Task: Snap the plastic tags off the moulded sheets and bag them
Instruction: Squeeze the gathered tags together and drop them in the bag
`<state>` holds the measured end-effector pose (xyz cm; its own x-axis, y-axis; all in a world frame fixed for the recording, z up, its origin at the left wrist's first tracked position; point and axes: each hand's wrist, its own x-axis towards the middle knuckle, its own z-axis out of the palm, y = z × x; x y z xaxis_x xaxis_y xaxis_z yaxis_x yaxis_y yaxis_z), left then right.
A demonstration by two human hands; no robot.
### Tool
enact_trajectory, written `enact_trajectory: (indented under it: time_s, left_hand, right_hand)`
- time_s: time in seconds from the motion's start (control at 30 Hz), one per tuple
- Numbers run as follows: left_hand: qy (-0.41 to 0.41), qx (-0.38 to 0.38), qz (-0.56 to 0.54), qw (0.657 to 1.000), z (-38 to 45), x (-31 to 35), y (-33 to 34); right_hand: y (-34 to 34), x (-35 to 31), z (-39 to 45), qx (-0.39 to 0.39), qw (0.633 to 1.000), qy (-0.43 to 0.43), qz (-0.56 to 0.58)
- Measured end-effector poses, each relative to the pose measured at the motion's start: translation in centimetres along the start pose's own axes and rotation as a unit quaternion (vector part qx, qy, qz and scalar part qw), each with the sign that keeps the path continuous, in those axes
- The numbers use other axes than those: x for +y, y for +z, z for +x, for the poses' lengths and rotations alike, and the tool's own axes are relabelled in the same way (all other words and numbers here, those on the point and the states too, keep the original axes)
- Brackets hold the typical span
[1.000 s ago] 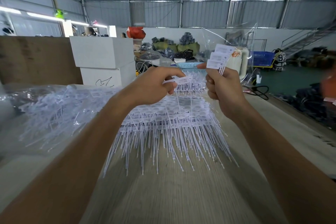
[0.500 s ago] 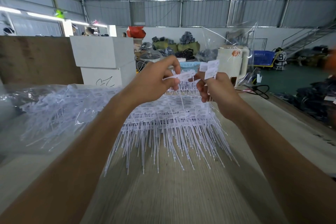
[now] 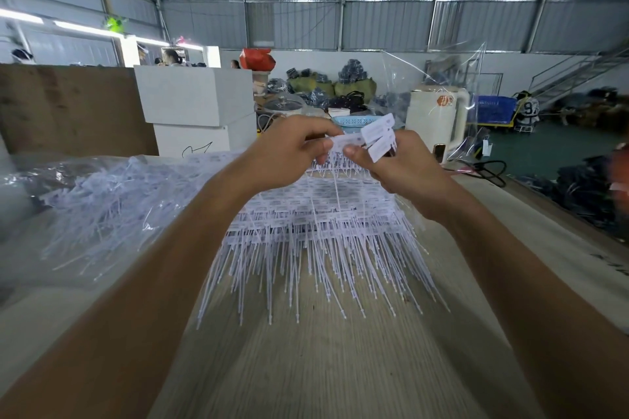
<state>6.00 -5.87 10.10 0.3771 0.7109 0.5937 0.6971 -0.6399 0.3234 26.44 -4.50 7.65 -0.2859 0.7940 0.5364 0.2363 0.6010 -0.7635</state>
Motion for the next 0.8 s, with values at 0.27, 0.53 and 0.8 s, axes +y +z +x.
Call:
enact_trajectory:
  time_s: [0.27,0.53,0.8]
  left_hand:
    - [-0.017,0.051,-0.084,0.995,-0.2,0.9,0.2]
    - [-0.053,0.050,-0.103,0.992,-0.1,2.0,-0.1]
    - [-0.068,0.023,-0.148,0.986,-0.2,1.7,-0.7]
  right_hand:
    - [0.0,-0.2,0.1,-0.039,0.999,0.016,0.029]
    - [0.4,-0.5,0.0,0.025,0.969,-0.186,-0.159]
    - [0.6,0.3,-0.2,0.039,0.918,-0.256,-0.299]
